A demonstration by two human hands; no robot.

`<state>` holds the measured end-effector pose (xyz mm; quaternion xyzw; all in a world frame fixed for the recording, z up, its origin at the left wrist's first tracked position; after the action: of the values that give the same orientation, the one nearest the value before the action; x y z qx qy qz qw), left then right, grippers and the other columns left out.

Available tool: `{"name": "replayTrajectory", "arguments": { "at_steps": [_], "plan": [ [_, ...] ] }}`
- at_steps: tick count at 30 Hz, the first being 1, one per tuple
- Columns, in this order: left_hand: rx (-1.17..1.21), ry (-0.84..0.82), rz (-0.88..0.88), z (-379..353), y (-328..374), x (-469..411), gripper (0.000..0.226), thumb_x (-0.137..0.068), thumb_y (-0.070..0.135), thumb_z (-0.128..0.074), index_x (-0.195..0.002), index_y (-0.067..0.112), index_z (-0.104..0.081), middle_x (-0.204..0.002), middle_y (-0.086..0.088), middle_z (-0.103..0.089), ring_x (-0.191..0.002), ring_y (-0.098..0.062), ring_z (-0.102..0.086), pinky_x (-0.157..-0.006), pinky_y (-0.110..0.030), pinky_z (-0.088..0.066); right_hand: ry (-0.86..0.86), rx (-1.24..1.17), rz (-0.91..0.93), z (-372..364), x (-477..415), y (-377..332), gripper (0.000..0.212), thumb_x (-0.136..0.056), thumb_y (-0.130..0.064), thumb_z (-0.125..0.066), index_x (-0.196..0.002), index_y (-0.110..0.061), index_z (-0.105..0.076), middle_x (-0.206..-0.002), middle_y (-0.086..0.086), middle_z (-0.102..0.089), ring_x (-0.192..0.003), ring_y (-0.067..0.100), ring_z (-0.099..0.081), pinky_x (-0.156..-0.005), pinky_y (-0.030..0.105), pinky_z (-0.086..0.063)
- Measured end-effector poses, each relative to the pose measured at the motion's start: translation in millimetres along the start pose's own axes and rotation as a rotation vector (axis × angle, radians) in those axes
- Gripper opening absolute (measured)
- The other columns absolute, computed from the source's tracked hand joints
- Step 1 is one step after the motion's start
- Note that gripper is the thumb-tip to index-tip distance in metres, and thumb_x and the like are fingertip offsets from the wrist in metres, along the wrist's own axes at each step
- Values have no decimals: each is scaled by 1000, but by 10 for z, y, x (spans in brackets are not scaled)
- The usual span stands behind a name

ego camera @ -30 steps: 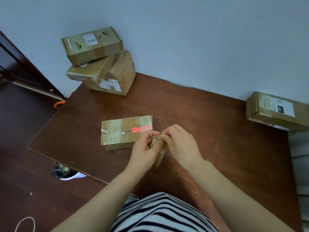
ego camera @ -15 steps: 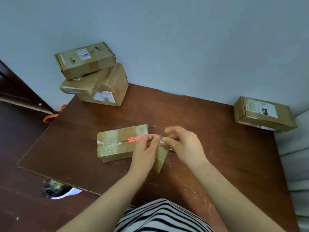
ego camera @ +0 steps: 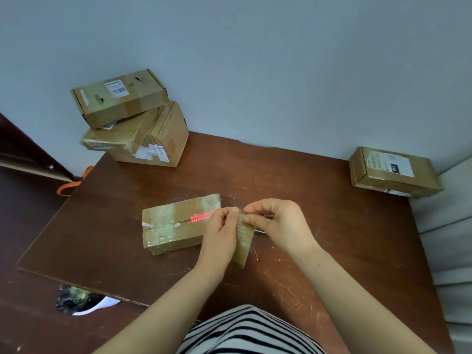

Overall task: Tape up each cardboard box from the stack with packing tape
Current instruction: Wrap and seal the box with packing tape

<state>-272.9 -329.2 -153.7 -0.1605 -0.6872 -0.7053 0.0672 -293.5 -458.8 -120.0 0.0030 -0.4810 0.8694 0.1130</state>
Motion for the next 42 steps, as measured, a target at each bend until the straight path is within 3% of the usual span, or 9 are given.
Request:
{"name": "replayTrajectory", "arguments": {
  "at_steps": [9,11,13,15,20,26,31,36,42],
  "plan": [
    [13,13,-9,-4,-17,17,14,-98,23,-52,-89,21,-63,-86,2,-63,-80,-10,-56,-72,-26,-45,5,267,99,-51,9,-76,8,-94,-25,-56,-97,-23,-63,-95,-10,-56,-85,9,-54,-75,25,-46],
    [38,2,-27,7,-32,30,9,-96,25,-55,-101,22,-62,-95,1,-66,-91,-12,-59,-79,-27,-46,6,292,115,-69,15,-107,10,-97,-24,-51,-99,-21,-60,-96,-10,-51,-85,10,-50,-73,27,-44],
    [90,-55,-32,33,-59,8,37,-92,29,-59,-127,34,-48,-104,-3,-69,-106,-18,-59,-93,-34,-45,-7,314,129,-86,11,-120,11,-98,-23,-49,-100,-18,-59,-100,-8,-50,-89,11,-49,-75,29,-45],
    [26,-145,-100,57,-29,-12,47,-95,21,-55,-133,44,-42,-98,1,-68,-95,-18,-60,-89,-33,-46,-25,313,130,-89,18,-103,12,-98,-22,-48,-100,-17,-58,-103,-7,-49,-93,12,-50,-78,31,-45],
    [-129,-181,-184,96,56,13,22,-94,9,-55,-94,30,-63,-78,-8,-63,-69,-15,-55,-63,-30,-44,-58,293,141,-56,21,-53,11,-99,-22,-49,-98,-14,-57,-110,-8,-40,-89,10,-50,-77,29,-50],
    [-182,-170,-180,76,13,-23,11,-93,7,-58,-91,16,-64,-84,0,-68,-75,-5,-62,-68,-19,-49,20,155,141,16,-8,79,9,-89,-22,-66,-91,-14,-69,-103,-15,-46,-89,1,-52,-74,7,-42],
    [-178,-137,-134,57,-54,-32,9,-92,8,-59,-91,15,-65,-81,2,-67,-76,-8,-60,-72,-22,-48,51,110,242,30,-4,199,12,-83,-13,-72,-72,-13,-67,-93,-12,-59,-77,3,-58,-68,12,-45],
    [-118,-108,-80,-96,-29,-46,15,-94,7,-55,-89,20,-60,-79,7,-62,-69,-1,-56,-65,-18,-44,103,-317,-143,-87,96,305,12,-87,-28,-66,-95,-18,-63,-107,-5,-61,-96,7,-61,-74,12,-50],
    [90,-127,40,-249,-35,-138,13,-98,12,-50,-91,19,-58,-78,9,-59,-63,0,-53,-52,-13,-40,-55,-575,-279,-100,142,357,102,-74,-12,-80,-148,-34,-13,-113,-17,-56,-94,-4,-61,-75,13,-49]
  ]
}}
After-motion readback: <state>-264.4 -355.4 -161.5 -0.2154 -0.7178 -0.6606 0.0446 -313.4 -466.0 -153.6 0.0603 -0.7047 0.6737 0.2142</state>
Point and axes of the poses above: each hand's wrist, its own x-axis away from the middle knuckle, its own z-axis out of the back of the hand, y = z × x, the point moved 3 cm from there along -x, towards the middle knuckle
